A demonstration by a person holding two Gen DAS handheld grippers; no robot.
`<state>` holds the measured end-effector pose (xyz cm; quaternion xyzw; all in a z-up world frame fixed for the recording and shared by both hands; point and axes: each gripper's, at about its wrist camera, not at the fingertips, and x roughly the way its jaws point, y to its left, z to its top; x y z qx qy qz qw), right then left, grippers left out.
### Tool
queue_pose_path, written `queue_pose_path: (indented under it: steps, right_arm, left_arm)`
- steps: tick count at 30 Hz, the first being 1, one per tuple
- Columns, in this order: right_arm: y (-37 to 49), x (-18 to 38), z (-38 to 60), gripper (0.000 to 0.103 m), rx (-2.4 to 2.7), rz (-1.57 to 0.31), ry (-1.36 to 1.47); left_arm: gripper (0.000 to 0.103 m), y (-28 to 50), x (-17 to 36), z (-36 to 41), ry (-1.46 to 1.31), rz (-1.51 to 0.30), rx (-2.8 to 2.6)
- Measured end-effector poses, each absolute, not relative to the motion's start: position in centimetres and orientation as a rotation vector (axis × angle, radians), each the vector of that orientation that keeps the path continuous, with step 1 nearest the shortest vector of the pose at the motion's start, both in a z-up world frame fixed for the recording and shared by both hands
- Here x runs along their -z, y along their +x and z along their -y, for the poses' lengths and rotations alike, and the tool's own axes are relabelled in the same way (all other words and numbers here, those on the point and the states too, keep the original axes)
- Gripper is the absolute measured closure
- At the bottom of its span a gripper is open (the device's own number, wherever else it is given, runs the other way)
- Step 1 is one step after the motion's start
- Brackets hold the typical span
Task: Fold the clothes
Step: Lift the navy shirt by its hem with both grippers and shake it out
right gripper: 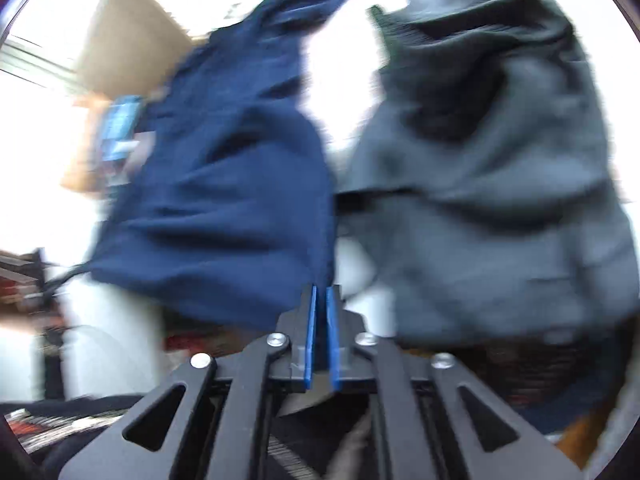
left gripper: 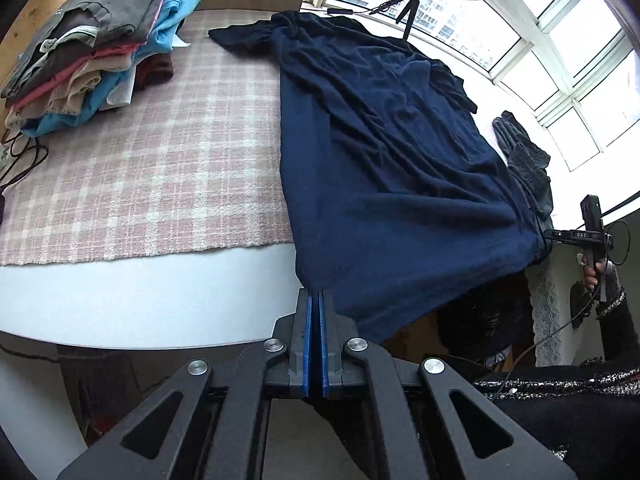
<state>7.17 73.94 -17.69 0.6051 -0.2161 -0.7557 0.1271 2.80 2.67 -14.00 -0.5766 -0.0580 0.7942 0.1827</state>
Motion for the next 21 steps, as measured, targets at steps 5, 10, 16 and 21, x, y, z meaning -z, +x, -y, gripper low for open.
queue_pose_path:
  steps: [5, 10, 16, 21]
  right_arm:
    - [6.9, 18.4, -72.4, 0.062, 2.184, 0.568, 1.760]
    - [6.6, 19.1, -67.9, 0.062, 2.230, 0.243, 1.747]
    - [6.1, 18.2, -65.6, 0.099, 2.131, 0.217, 1.678]
    - [5.0, 13.2, -68.6, 0.099, 2.148, 0.562, 1.475]
  left_arm:
    - [0.100, 2.7, 15.1, -3.8, -1.637, 0.150, -2.198]
    - [0.100, 2.7, 16.5, -3.6, -1.680, 0.186, -2.171]
    - [0.100, 2.8, 15.9, -2.2, -1.661, 0.298, -2.196]
    - [0.100, 0.3, 13.3, -1.1, -1.621, 0.313, -2.251]
